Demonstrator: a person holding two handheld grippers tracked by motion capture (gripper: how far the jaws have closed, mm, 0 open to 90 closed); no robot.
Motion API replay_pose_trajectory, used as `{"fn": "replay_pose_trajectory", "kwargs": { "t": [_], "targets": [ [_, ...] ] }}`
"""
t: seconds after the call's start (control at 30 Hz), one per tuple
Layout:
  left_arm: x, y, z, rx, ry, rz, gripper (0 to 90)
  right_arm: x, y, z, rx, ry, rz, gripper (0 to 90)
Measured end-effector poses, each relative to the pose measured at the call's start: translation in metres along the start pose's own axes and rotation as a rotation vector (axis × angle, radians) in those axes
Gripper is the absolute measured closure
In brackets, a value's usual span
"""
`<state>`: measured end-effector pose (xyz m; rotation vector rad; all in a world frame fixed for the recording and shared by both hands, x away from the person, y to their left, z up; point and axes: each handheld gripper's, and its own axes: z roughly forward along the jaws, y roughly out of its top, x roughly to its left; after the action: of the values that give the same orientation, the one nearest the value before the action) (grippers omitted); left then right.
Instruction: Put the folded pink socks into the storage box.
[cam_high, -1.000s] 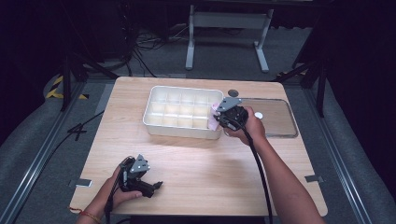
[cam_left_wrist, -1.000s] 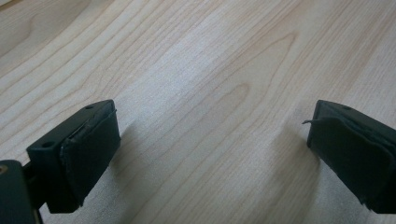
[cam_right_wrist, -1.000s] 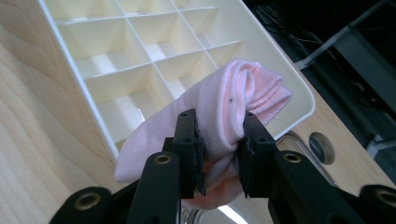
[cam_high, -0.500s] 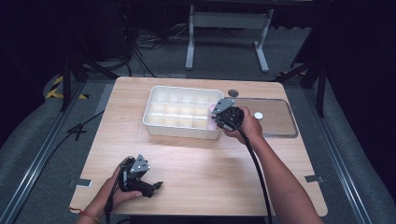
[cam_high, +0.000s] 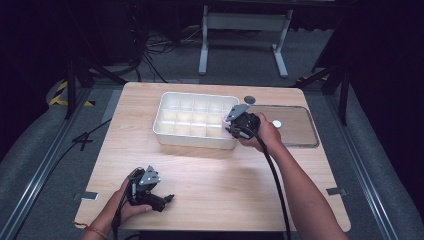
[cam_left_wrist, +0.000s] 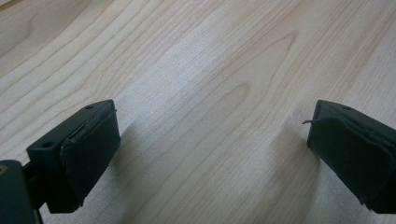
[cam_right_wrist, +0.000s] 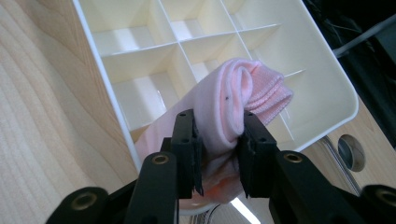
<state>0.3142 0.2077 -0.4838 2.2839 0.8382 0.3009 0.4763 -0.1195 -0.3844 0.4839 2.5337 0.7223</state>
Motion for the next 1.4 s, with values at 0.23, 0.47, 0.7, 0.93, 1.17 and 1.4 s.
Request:
{"fn": "replay_pose_trajectory", "kwargs": {
  "t": [0.23, 0.47, 0.7, 0.93, 1.17, 1.4],
  "targets": [
    [0.000, 0.000, 0.000, 0.006, -0.003, 0.001, 2.7, -0.002, 0.007, 0.003, 0.075, 0.072, -0.034, 70.5],
    [0.000, 0.000, 0.000, 0.006, -0.003, 0.001, 2.7, -0.004, 0.013, 0.009, 0.135, 0.100, -0.084, 71.0],
    [0.000, 0.000, 0.000, 0.006, -0.003, 0.001, 2.7, -0.001, 0.014, 0.021, 0.209, 0.131, -0.138, 71.8],
    [0.000, 0.000, 0.000, 0.001, 0.001, 0.003, 2.7, -0.004, 0.012, 0.031, 0.273, 0.178, -0.127, 72.5],
    [0.000, 0.000, 0.000, 0.001, 0.001, 0.003, 2.7, -0.011, 0.014, 0.036, 0.303, 0.230, -0.091, 72.9],
    [0.000, 0.000, 0.000, -0.001, 0.001, 0.000, 2.7, -0.009, 0.014, 0.044, 0.341, 0.234, -0.110, 73.1]
  ]
}}
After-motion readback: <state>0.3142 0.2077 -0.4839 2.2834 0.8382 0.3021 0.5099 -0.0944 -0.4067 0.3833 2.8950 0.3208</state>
